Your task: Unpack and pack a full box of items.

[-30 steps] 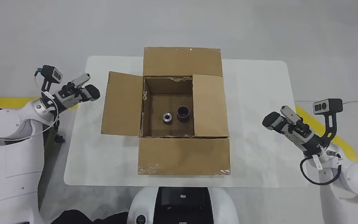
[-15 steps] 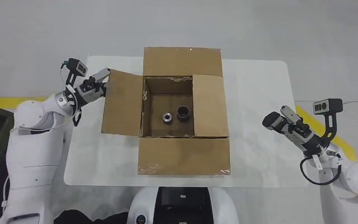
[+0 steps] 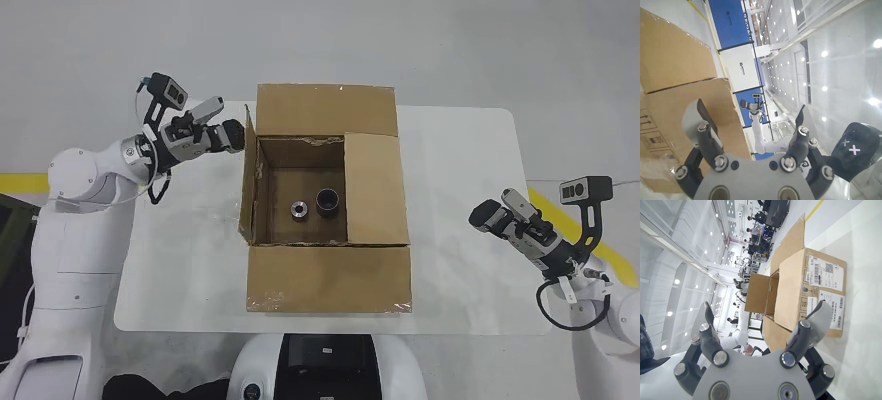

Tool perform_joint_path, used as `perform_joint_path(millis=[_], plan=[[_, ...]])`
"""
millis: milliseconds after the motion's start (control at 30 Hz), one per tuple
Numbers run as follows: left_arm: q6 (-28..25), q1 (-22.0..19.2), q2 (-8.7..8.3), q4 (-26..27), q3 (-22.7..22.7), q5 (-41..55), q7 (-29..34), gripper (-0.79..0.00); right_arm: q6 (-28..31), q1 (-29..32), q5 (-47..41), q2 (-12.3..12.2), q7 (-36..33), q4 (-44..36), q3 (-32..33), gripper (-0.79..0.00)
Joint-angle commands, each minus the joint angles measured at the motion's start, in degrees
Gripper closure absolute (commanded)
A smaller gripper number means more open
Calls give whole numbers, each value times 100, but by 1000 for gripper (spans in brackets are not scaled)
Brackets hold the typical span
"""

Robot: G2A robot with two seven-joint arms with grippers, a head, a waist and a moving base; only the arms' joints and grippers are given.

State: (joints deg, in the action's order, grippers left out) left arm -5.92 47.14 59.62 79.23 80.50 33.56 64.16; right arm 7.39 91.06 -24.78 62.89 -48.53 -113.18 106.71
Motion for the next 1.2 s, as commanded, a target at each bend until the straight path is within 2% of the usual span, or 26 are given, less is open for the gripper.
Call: perform_joint_path(millis=[0,300,600,733,933,1167], plan=[[6,-124,28,-51,-181,15,36,-785,0,0,0,0,0,0,0,-785],[21,-618,156,-423,-926,-74,331,-785,0,0,0,0,0,0,0,-785],[-249,-720,207,-534,-1377,-752,309,-785,0,0,0,0,0,0,0,-785],[-303,-740,204,-506,-1495,-1156,248,-785,0,0,0,0,0,0,0,-785],[-83,-760,195,-509,-1543,-1420,88,-785,0,0,0,0,0,0,0,-785],[-190,-763,183,-479,-1342,-1160,-161,-785,0,0,0,0,0,0,0,-785]])
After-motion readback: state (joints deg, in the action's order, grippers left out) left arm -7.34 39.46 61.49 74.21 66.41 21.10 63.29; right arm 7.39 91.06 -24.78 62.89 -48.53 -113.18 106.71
